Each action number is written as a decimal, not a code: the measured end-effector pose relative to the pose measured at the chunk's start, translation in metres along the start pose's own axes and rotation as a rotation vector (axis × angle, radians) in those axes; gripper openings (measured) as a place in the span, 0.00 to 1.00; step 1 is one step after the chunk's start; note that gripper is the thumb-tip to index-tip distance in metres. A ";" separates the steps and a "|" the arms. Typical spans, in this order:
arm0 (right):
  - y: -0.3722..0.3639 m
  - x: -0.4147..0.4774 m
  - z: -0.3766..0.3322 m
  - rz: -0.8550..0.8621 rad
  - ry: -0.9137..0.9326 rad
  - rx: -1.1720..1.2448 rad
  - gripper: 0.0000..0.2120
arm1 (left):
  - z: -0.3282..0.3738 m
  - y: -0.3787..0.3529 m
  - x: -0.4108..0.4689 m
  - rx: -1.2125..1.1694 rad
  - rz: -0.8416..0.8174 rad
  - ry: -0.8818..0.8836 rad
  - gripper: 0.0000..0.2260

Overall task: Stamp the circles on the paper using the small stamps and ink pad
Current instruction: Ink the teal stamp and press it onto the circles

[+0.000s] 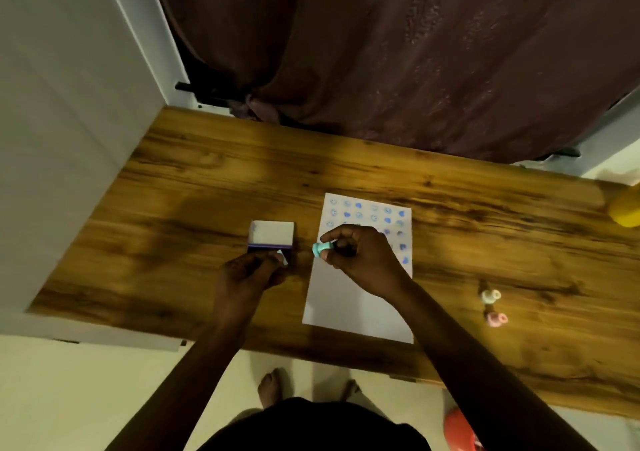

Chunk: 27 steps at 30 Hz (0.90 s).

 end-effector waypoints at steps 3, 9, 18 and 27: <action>-0.027 0.010 -0.016 -0.005 0.069 -0.208 0.14 | 0.002 0.039 0.000 0.043 0.074 -0.020 0.11; -0.082 0.031 -0.036 -0.095 0.152 -0.445 0.10 | 0.001 0.083 -0.003 -0.050 0.088 -0.004 0.04; -0.109 0.044 -0.037 -0.137 0.151 -0.638 0.13 | -0.001 0.099 0.004 -0.068 0.066 -0.002 0.06; -0.130 0.042 -0.032 -0.210 0.125 -0.768 0.20 | -0.005 0.093 0.018 -0.032 0.016 0.003 0.04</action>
Point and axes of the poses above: each hand's wrist, its own x-axis towards the middle knuckle, its own y-axis out of the back of the hand, z = x × y, the point moved 10 cm from there along x, towards the middle knuckle, and after that the axes turned 8 degrees about -x, right-handed, at the moved point
